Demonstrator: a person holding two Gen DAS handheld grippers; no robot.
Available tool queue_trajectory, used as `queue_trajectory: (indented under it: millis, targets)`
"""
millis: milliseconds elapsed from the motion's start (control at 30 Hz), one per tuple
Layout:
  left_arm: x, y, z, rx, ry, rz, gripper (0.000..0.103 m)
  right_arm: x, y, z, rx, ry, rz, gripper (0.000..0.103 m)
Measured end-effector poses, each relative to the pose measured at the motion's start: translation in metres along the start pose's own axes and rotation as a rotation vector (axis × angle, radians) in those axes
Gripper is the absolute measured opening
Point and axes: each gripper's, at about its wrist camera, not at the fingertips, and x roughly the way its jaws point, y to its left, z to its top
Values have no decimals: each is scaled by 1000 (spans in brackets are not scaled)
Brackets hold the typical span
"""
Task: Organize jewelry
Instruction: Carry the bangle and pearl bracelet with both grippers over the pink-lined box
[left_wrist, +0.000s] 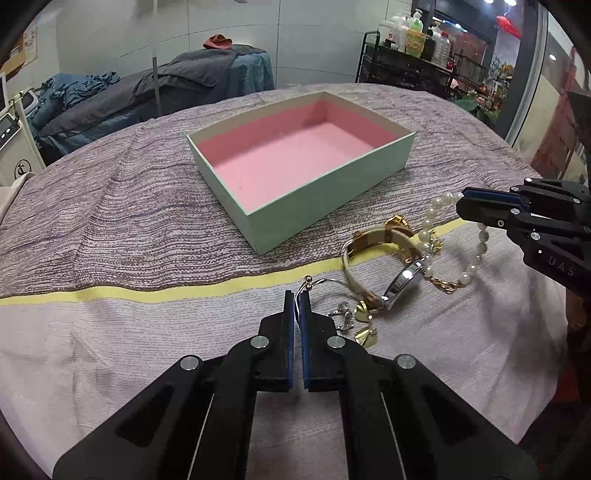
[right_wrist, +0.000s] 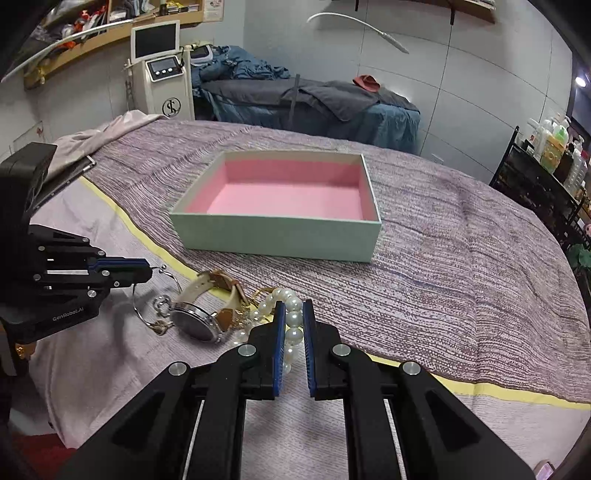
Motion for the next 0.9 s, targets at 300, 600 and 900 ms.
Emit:
queue_trajectory:
  millis: [300,600,900]
  targets:
    - [-43,-21,25,69,-107,-22,3,-34,-1,27,2,-101,45,9]
    - [-40,-17,76,93,-173,27,3,-32,-6,70,36,-175,79,9]
    - [15,7,128,55,-138,67,3,22,-26,113,95,-136,68,9]
